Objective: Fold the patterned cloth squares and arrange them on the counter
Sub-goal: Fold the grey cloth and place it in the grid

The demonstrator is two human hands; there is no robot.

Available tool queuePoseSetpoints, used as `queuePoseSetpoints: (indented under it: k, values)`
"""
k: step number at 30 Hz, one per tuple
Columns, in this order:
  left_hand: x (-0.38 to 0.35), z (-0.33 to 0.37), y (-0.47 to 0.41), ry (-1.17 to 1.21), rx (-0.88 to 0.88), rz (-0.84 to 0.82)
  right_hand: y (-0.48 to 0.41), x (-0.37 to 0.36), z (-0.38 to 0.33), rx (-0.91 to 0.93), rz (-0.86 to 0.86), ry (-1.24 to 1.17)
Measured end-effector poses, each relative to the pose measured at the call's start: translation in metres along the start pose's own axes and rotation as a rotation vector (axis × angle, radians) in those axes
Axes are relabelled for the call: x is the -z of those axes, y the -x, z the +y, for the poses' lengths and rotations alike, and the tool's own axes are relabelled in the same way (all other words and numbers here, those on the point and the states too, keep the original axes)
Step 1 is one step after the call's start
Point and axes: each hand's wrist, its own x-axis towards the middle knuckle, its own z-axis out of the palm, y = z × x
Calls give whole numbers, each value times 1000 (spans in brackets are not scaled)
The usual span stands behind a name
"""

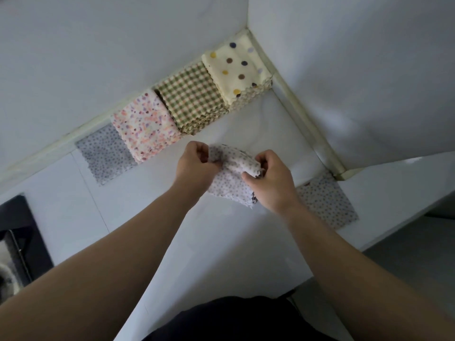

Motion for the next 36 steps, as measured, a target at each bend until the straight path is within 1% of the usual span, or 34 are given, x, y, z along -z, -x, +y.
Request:
queuePoseSetpoints:
  k: [3, 6, 9, 15, 21, 25, 29, 32, 34, 36]
  values:
    - [5, 2, 13, 39, -52, -65, 13, 2, 4, 44, 48, -64]
    - [12, -1, 25, -12, -134, -140, 23, 3, 5, 86, 81, -120]
    - [18, -2, 34, -57, -166, -174, 33, 6, 1, 106, 103, -169]
    - [18, -4, 47, -70, -183, -247, 46, 8, 2, 71, 165, -241]
    - [1, -4, 48, -112, -270, -291, 59, 21, 4, 37, 224, -335]
    - [-6, -2, 46, -30, -213, -368, 62, 25, 9, 34, 274, -240]
    - [-13, -2, 46, -47, -215, -433, 64, 34, 13, 10, 294, -172]
    - [-28, 3, 50, -56, -194, -491, 69, 45, 24, -25, 382, -115]
    - [-45, 5, 54, -73, -176, -537, 76, 51, 36, -62, 463, -117]
    - [-64, 9, 58, -139, -192, -569, 83, 58, 50, -119, 554, -135]
